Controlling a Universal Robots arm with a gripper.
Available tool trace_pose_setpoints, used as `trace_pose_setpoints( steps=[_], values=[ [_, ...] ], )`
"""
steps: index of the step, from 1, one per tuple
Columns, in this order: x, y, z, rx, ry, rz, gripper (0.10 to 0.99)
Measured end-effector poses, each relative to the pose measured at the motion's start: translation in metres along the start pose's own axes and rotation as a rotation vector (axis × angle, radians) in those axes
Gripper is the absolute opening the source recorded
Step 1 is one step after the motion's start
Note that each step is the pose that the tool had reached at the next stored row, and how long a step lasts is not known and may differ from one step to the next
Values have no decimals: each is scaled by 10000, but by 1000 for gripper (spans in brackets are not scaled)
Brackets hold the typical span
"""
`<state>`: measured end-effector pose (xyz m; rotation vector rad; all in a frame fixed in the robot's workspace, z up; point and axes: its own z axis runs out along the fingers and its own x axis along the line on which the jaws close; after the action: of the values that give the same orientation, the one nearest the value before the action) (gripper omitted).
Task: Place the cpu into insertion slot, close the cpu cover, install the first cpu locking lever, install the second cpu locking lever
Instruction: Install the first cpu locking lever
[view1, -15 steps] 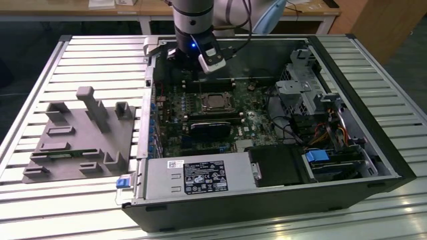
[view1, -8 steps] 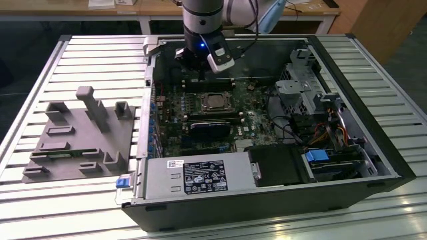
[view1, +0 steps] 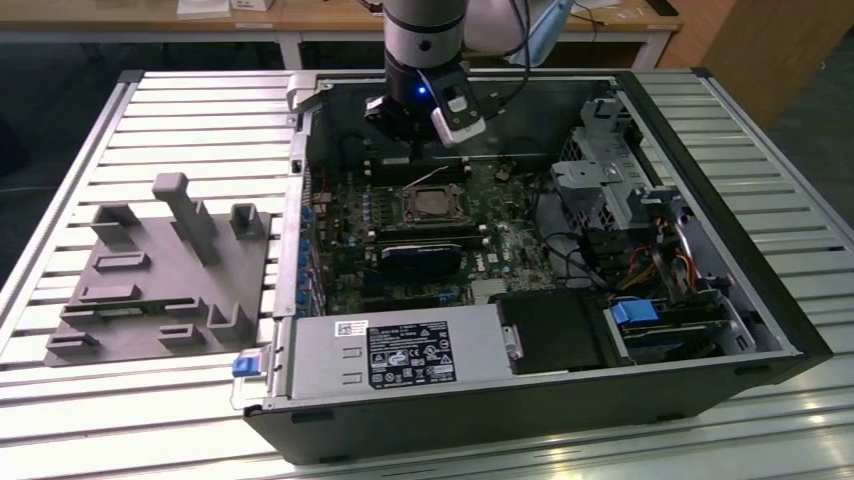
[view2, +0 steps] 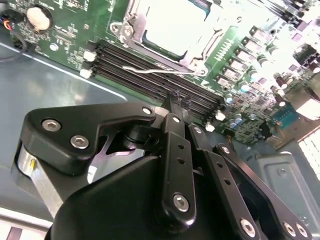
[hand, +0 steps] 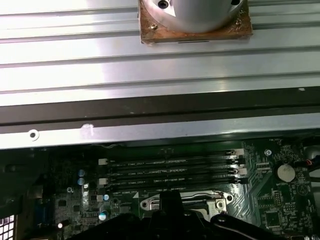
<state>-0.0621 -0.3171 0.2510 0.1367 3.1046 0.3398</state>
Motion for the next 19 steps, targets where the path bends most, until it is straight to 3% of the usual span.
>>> trace_pose_setpoints(
  steps=[3, 4, 9, 13, 16, 19],
  values=[
    [-8, 1, 3, 4, -5, -10, 102],
    [-7, 0, 5, 22, -55, -21, 102],
    [46, -7, 13, 30, -679, -161, 102],
    [77, -13, 30, -3, -1062, -244, 102],
    [94, -20, 46, -26, -1304, -295, 102],
    [109, -37, 76, -35, -1392, -314, 102]
  ],
)
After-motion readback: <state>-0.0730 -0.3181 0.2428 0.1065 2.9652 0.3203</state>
